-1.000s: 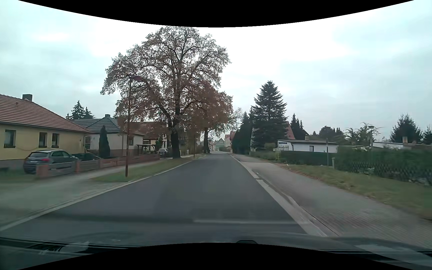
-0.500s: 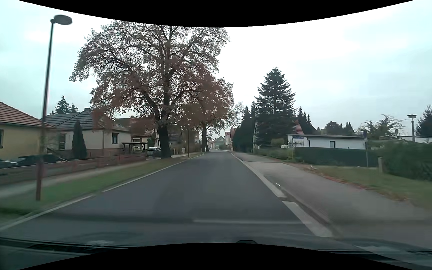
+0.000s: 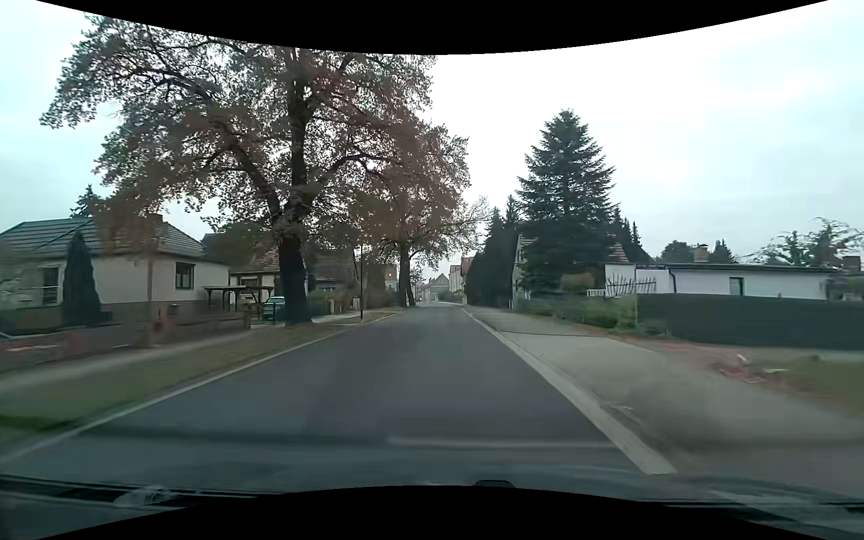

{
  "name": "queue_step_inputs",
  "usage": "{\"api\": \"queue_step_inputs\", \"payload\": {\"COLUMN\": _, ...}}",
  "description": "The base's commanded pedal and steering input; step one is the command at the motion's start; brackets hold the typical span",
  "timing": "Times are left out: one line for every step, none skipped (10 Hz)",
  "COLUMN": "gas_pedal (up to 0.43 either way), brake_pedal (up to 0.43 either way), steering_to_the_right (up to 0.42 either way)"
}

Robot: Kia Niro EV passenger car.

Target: Follow the waypoints while adhering to traffic rules and regulations

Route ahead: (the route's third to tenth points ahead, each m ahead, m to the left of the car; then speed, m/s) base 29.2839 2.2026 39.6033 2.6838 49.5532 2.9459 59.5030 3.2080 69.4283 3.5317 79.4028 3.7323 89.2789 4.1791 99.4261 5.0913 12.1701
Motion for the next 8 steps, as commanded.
{"api": "queue_step_inputs", "payload": {"gas_pedal": 0.189, "brake_pedal": 0.0, "steering_to_the_right": -0.002}}
{"api": "queue_step_inputs", "payload": {"gas_pedal": 0.189, "brake_pedal": 0.0, "steering_to_the_right": -0.003}}
{"api": "queue_step_inputs", "payload": {"gas_pedal": 0.189, "brake_pedal": 0.0, "steering_to_the_right": -0.003}}
{"api": "queue_step_inputs", "payload": {"gas_pedal": 0.189, "brake_pedal": 0.0, "steering_to_the_right": -0.003}}
{"api": "queue_step_inputs", "payload": {"gas_pedal": 0.189, "brake_pedal": 0.0, "steering_to_the_right": -0.003}}
{"api": "queue_step_inputs", "payload": {"gas_pedal": 0.189, "brake_pedal": 0.0, "steering_to_the_right": -0.003}}
{"api": "queue_step_inputs", "payload": {"gas_pedal": 0.189, "brake_pedal": 0.0, "steering_to_the_right": -0.003}}
{"api": "queue_step_inputs", "payload": {"gas_pedal": 0.189, "brake_pedal": 0.0, "steering_to_the_right": -0.004}}
